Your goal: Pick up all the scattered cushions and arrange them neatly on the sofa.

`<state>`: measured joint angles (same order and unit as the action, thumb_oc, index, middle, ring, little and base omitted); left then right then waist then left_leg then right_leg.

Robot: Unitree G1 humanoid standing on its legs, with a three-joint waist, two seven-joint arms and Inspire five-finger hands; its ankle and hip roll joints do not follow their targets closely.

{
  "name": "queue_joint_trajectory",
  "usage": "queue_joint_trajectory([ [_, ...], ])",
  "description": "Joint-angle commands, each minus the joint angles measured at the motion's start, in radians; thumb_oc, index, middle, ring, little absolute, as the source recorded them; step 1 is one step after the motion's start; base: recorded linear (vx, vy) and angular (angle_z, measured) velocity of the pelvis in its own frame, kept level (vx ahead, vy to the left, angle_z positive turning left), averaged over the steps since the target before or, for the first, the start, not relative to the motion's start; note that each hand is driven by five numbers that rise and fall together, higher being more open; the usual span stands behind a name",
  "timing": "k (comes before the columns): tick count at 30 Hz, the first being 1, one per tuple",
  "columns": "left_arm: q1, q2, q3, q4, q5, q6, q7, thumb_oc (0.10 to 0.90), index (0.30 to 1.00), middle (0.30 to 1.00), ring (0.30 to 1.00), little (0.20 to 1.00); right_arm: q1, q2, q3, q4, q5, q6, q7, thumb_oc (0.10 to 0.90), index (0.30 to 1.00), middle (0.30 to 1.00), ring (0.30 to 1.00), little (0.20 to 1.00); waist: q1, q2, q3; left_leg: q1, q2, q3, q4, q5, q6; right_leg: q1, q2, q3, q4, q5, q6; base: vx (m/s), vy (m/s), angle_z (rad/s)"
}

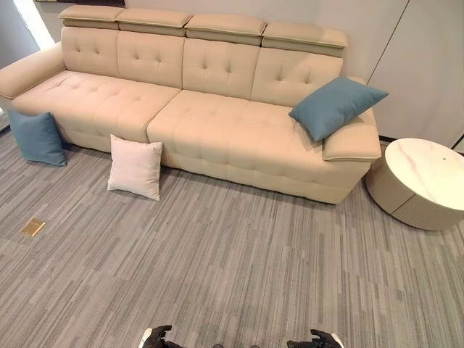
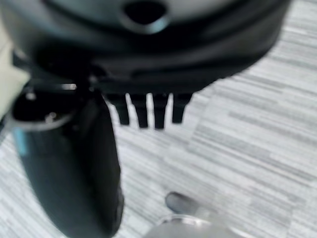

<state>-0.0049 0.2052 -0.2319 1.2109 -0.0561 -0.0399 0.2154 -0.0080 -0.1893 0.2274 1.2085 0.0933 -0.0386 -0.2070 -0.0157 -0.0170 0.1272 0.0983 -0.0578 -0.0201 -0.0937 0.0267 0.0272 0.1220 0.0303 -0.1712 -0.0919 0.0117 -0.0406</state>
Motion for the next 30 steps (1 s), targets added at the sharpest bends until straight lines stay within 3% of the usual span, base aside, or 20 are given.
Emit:
queue_joint_trajectory([
  [1,-0.058,-0.03,-0.032,0.039,0.012,-0.023,0.038,0.8,0.9,0.9,0.9,0.9,-0.028,-0.008,0.012,-0.013,0.015,-0.036,-0.035,0.8,0.9,0.9,0.9,0.9,0.001,-0.012,0.01,0.017,0.062,0.068,0.006,-0.104,-0.049,0.013,-0.078,0.03,0.005,-0.047,0.13,0.0,0.0,0.0],
  [13,-0.055,-0.021,-0.025,0.027,-0.007,-0.022,0.043,0.8,0.9,0.9,0.9,0.9,0.001,-0.01,-0.007,-0.036,0.025,-0.04,-0.045,0.8,0.9,0.9,0.9,0.9,-0.02,-0.005,0.011,0.028,0.073,0.071,0.006,-0.105,-0.053,0.02,-0.068,0.042,0.005,-0.057,0.118,0.02,-0.042,0.0],
  [18,-0.073,-0.014,-0.038,0.003,-0.023,-0.028,0.052,0.8,0.9,0.9,0.9,0.9,0.009,-0.002,-0.019,-0.056,0.028,-0.041,-0.061,0.8,0.9,0.9,0.9,0.9,-0.041,0.009,0.03,0.011,0.099,0.081,0.012,-0.079,-0.068,-0.024,-0.056,0.054,0.052,-0.077,0.095,0.0,-0.07,-0.01],
  [20,-0.079,-0.013,-0.04,-0.008,-0.029,-0.03,0.05,0.8,0.9,0.9,0.9,0.9,0.01,-0.002,-0.025,-0.06,0.035,-0.044,-0.063,0.8,0.9,0.9,0.9,0.9,-0.044,0.01,0.035,-0.004,0.102,0.083,0.032,-0.08,-0.071,-0.031,-0.055,0.056,0.058,-0.081,0.091,-0.02,-0.05,-0.01],
  [24,-0.096,-0.016,-0.051,-0.042,-0.06,-0.038,0.039,0.8,0.9,0.9,0.9,0.9,0.015,-0.01,-0.041,-0.092,0.054,-0.052,-0.074,0.8,0.9,0.9,0.9,0.9,-0.055,0.004,0.06,-0.081,0.107,0.091,0.181,-0.101,-0.086,-0.04,-0.055,0.061,0.071,-0.09,0.071,-0.01,-0.079,0.03],
  [26,-0.103,-0.028,-0.058,-0.043,-0.072,-0.041,0.039,0.8,0.9,0.9,0.9,0.9,0.014,-0.013,-0.04,-0.086,0.052,-0.054,-0.081,0.8,0.9,0.9,0.9,0.9,-0.055,0.002,0.078,-0.121,0.111,0.09,0.267,-0.082,-0.093,-0.039,-0.056,0.061,0.081,-0.094,0.062,0.03,-0.049,0.04],
  [29,-0.102,-0.031,-0.061,-0.045,-0.077,-0.043,0.039,0.8,0.9,0.9,0.9,0.9,0.013,-0.015,-0.041,-0.085,0.054,-0.054,-0.079,0.8,0.9,0.9,0.9,0.9,-0.054,0.001,0.083,-0.142,0.112,0.088,0.289,-0.072,-0.091,-0.04,-0.057,0.06,0.089,-0.097,0.06,0.05,-0.002,0.07],
  [30,-0.101,-0.038,-0.07,-0.043,-0.076,-0.042,0.036,0.8,0.9,0.9,0.9,0.9,0.015,-0.02,-0.04,-0.076,0.05,-0.054,-0.078,0.8,0.9,0.9,0.9,0.9,-0.051,-0.003,0.082,-0.175,0.093,0.082,0.263,-0.09,-0.076,-0.036,-0.062,0.069,0.089,-0.106,0.065,0.15,0.028,0.24],
])
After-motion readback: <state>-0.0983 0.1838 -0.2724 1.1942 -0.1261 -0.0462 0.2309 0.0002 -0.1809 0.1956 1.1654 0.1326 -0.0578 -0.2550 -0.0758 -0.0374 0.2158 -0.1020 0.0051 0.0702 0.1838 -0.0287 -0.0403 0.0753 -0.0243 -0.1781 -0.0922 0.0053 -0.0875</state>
